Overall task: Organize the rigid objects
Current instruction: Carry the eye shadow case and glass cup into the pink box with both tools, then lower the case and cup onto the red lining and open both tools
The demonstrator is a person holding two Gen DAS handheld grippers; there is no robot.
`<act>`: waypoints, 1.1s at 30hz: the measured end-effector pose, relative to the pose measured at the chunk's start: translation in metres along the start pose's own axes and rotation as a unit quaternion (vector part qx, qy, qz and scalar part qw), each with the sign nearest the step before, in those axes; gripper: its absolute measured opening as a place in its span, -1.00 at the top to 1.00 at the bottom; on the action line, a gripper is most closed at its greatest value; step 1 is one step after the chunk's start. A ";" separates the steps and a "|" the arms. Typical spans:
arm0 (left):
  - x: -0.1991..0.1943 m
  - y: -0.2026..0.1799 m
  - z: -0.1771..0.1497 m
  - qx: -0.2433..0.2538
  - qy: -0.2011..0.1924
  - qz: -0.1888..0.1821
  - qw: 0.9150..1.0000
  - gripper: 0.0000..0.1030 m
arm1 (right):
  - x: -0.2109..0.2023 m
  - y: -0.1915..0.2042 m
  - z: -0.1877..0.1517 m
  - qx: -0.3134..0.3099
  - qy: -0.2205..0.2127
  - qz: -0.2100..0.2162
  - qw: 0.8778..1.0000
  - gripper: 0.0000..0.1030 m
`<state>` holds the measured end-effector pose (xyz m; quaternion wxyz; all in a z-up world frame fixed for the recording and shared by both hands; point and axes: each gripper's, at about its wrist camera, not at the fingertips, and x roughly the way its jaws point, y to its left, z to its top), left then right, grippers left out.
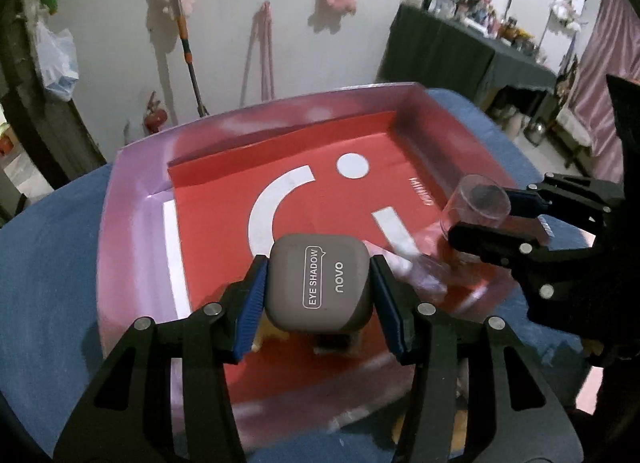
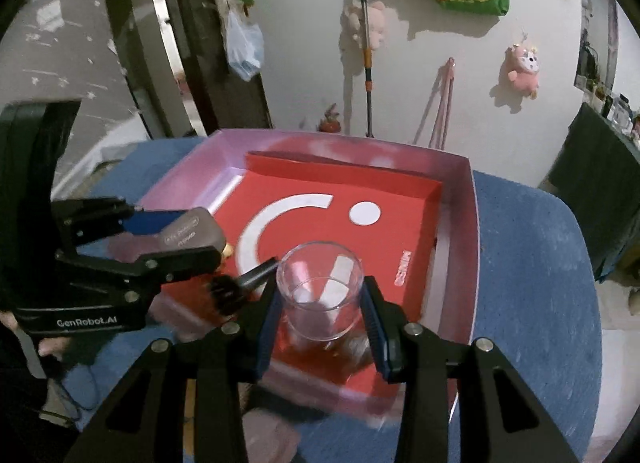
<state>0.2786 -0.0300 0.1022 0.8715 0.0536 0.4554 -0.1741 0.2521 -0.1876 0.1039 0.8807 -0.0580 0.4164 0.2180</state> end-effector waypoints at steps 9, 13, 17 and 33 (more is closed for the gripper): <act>0.044 0.016 0.021 -0.005 0.050 -0.004 0.999 0.06 | 0.051 -0.014 0.011 -0.004 0.059 -0.021 0.998 0.18; 0.054 0.020 0.022 -0.011 0.066 -0.008 0.998 0.06 | 0.061 -0.017 0.013 0.001 0.073 -0.023 0.997 0.18; 0.060 0.022 0.023 -0.014 0.077 -0.007 0.997 0.06 | 0.068 -0.018 0.012 -0.001 0.083 -0.028 0.996 0.18; 0.066 0.019 0.017 -0.014 0.080 -0.005 0.997 0.05 | 0.072 -0.013 0.010 -0.004 0.091 -0.028 0.995 0.18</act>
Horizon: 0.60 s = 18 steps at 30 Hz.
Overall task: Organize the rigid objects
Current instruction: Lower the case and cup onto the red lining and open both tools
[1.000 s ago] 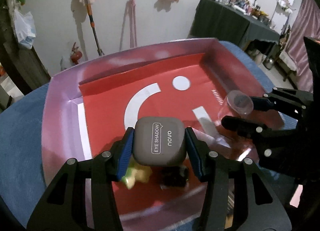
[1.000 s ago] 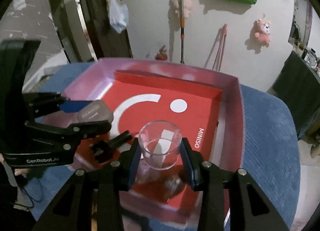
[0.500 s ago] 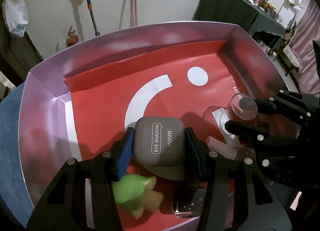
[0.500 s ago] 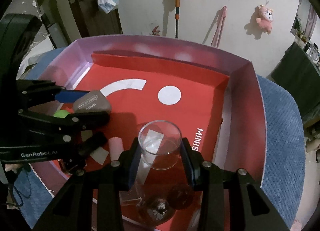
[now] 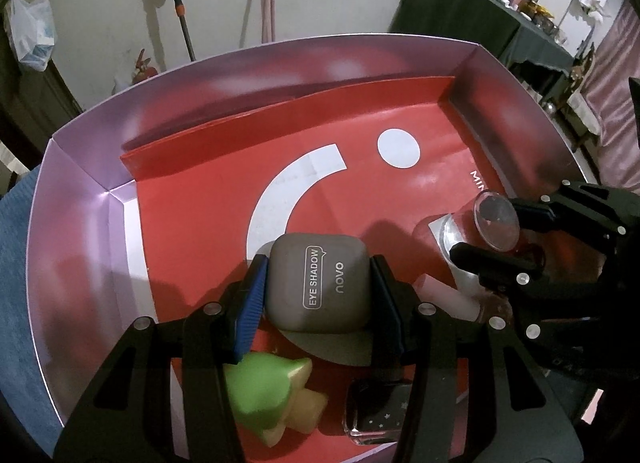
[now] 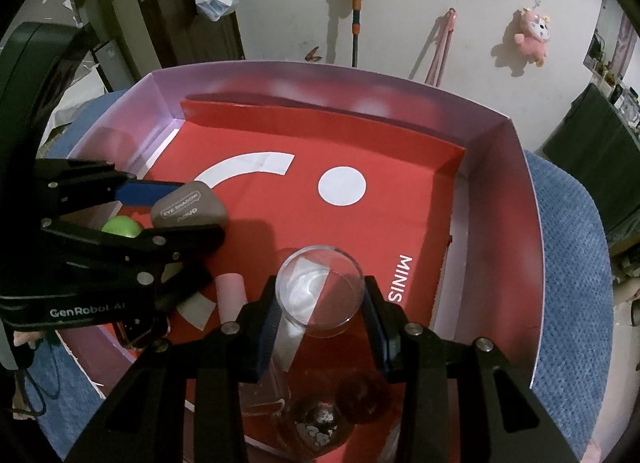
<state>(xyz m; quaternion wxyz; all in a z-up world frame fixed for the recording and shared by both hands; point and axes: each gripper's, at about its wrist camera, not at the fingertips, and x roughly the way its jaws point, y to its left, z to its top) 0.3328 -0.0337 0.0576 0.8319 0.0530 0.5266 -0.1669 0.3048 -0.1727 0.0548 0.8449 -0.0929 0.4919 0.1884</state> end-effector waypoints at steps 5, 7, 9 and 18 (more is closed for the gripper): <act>0.001 -0.001 0.000 0.003 -0.001 -0.005 1.000 -0.01 | 0.000 -0.002 0.000 -0.002 0.002 0.001 1.000 0.16; 0.001 0.000 0.000 0.000 -0.001 -0.013 1.000 -0.05 | 0.000 -0.002 0.000 -0.002 0.003 0.001 1.000 0.16; 0.001 0.001 0.000 0.000 -0.001 -0.015 1.000 -0.08 | 0.000 -0.002 0.000 -0.002 0.004 0.002 1.000 0.16; -0.014 0.003 -0.001 -0.008 -0.023 -0.022 0.999 -0.31 | -0.005 -0.001 0.000 0.000 -0.002 0.007 1.000 -0.04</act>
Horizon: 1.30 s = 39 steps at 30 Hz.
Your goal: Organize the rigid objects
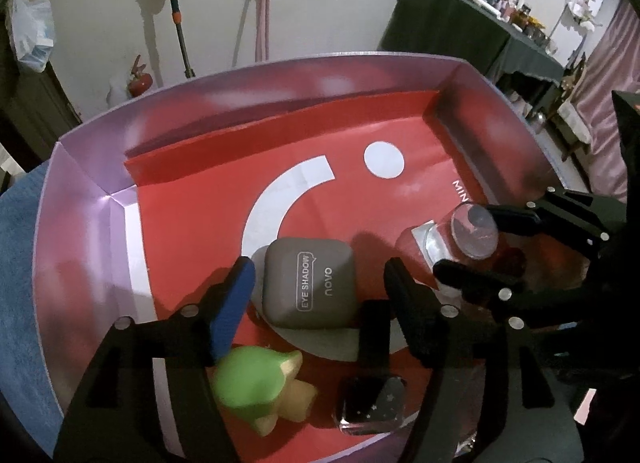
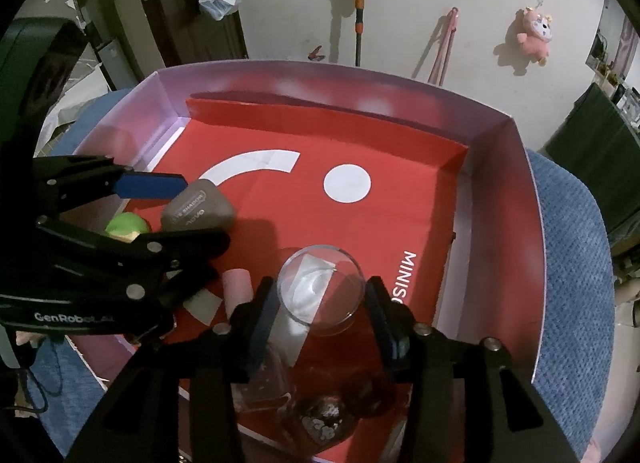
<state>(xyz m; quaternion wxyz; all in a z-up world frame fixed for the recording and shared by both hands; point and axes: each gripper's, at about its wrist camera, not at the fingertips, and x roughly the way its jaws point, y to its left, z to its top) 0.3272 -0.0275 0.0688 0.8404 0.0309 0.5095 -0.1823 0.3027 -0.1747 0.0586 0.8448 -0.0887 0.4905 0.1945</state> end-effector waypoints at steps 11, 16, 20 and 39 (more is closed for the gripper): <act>-0.048 0.004 -0.016 -0.021 -0.067 -0.004 0.998 -0.42 | -0.037 0.007 -0.003 0.001 -0.039 -0.009 0.999 -0.55; -0.086 -0.001 -0.029 -0.022 -0.115 0.008 0.993 -0.57 | -0.074 0.011 -0.008 0.003 -0.073 -0.018 0.997 -0.61; -0.119 -0.010 -0.047 -0.031 -0.164 0.023 0.986 -0.70 | -0.105 0.017 -0.017 0.003 -0.108 -0.024 0.994 -0.83; -0.199 -0.050 -0.182 -0.041 -0.320 0.104 0.941 -0.91 | -0.206 0.069 -0.139 0.032 -0.256 -0.033 0.966 -1.00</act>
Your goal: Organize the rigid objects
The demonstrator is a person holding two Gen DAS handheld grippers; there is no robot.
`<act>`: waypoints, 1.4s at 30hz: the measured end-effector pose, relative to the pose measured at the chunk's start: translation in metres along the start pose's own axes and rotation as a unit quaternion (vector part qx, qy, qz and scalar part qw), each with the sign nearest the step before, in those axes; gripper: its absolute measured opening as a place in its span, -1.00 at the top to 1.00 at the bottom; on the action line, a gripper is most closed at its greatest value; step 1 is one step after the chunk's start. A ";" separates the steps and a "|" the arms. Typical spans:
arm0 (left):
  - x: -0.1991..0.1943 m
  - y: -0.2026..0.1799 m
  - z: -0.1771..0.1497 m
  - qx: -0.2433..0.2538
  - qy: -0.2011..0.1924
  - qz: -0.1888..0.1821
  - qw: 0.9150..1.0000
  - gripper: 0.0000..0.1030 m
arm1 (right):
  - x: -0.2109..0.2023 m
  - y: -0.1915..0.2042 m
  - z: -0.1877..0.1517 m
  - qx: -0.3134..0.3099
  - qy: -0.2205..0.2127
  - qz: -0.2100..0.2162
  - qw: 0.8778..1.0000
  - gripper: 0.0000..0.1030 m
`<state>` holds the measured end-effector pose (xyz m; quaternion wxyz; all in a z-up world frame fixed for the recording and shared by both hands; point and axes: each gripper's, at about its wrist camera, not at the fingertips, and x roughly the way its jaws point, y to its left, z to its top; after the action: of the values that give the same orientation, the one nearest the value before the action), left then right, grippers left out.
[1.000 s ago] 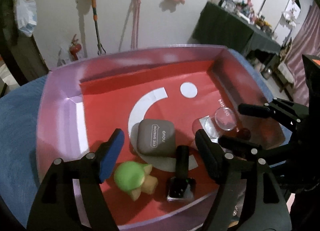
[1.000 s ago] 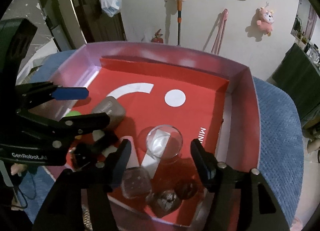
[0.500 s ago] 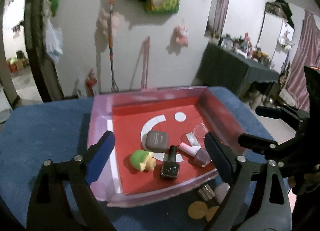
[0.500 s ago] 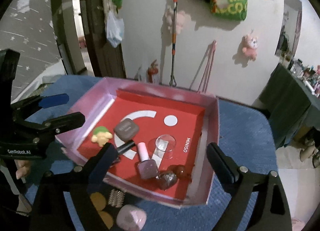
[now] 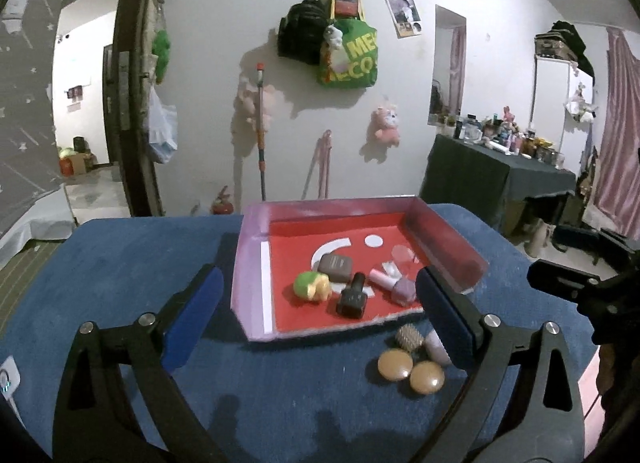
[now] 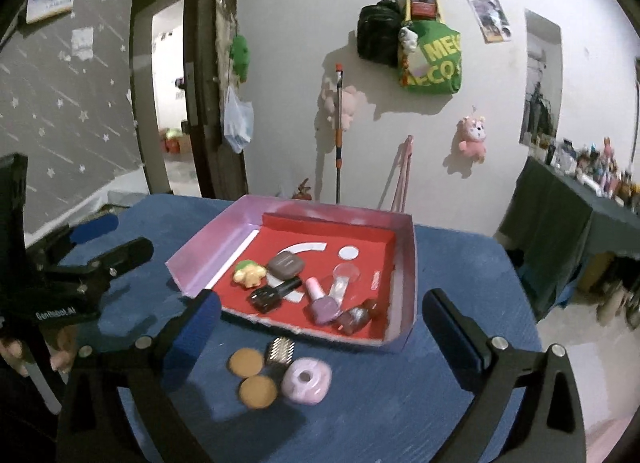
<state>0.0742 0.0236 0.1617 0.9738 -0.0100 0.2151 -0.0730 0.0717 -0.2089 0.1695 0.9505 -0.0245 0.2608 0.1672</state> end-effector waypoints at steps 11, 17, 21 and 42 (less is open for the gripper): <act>0.012 -0.010 -0.068 -0.031 0.055 0.004 0.998 -0.91 | 0.018 0.005 -0.070 0.017 0.022 -0.040 0.999 -1.00; 0.031 -0.007 -0.094 -0.048 0.108 0.012 0.993 -0.91 | 0.042 0.000 -0.097 0.033 0.055 -0.042 0.997 -1.00; 0.041 -0.007 -0.105 -0.051 0.130 0.016 0.990 -0.91 | 0.052 -0.002 -0.108 0.039 0.069 -0.043 0.996 -1.00; 0.059 -0.009 -0.103 -0.039 0.173 0.023 0.984 -0.91 | 0.074 -0.010 -0.106 0.046 0.111 -0.035 0.992 -1.00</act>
<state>0.0827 0.0076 0.0438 0.9221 -0.0299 0.3833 -0.0430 0.0835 -0.2100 0.0400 0.9211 -0.0081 0.3708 0.1181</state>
